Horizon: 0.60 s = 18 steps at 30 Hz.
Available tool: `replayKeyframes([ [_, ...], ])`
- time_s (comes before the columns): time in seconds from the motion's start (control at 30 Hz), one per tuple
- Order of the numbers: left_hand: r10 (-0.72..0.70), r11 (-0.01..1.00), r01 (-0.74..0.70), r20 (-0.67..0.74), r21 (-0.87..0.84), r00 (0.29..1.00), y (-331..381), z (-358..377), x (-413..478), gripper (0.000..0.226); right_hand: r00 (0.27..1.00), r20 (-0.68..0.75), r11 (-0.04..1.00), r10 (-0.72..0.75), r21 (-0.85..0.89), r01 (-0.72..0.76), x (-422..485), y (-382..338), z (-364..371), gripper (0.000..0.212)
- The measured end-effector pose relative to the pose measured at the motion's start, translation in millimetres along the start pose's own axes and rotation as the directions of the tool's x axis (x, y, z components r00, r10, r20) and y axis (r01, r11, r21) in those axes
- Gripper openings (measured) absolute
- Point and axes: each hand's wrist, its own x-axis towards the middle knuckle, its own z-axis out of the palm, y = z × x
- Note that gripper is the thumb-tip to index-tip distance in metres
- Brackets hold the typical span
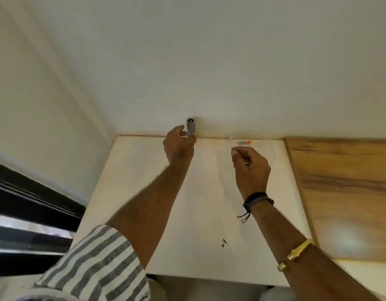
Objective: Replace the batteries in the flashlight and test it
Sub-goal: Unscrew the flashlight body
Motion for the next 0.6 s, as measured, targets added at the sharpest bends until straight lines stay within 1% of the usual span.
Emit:
replayKeyframes([
  [0.07, -0.015, 1.000, 0.016, -0.019, 0.021, 1.000, 2.6, 3.5, 8.4, 0.055, 1.000, -0.003, 1.000, 0.017, 0.009, -0.017, 4.0, 2.9, 2.8, 0.011],
  [0.13, 0.007, 0.998, -0.006, -0.020, 0.060, 1.000, 1.6, 7.2, 15.3, 0.054, 1.000, 0.004, 0.999, 0.023, 0.023, -0.023, 4.9, 6.1, 5.9, 0.011],
  [0.33, 0.047, 0.997, -0.044, -0.039, 0.066, 0.998, -2.8, 13.3, 25.5, 0.037, 0.999, 0.002, 0.998, 0.032, 0.059, -0.032, 8.2, 10.1, 11.0, 0.011],
  [0.43, 0.073, 0.995, -0.072, -0.021, 0.069, 0.997, -3.7, 12.9, 24.1, 0.028, 0.999, 0.003, 0.997, 0.036, 0.061, -0.036, 6.8, 10.3, 10.6, 0.011],
  [0.6, 0.085, 0.994, -0.087, 0.026, 0.072, 0.996, -0.9, 7.1, 13.3, 0.030, 1.000, 0.009, 0.999, 0.007, 0.044, -0.007, -0.8, 6.3, 5.8, 0.011],
])
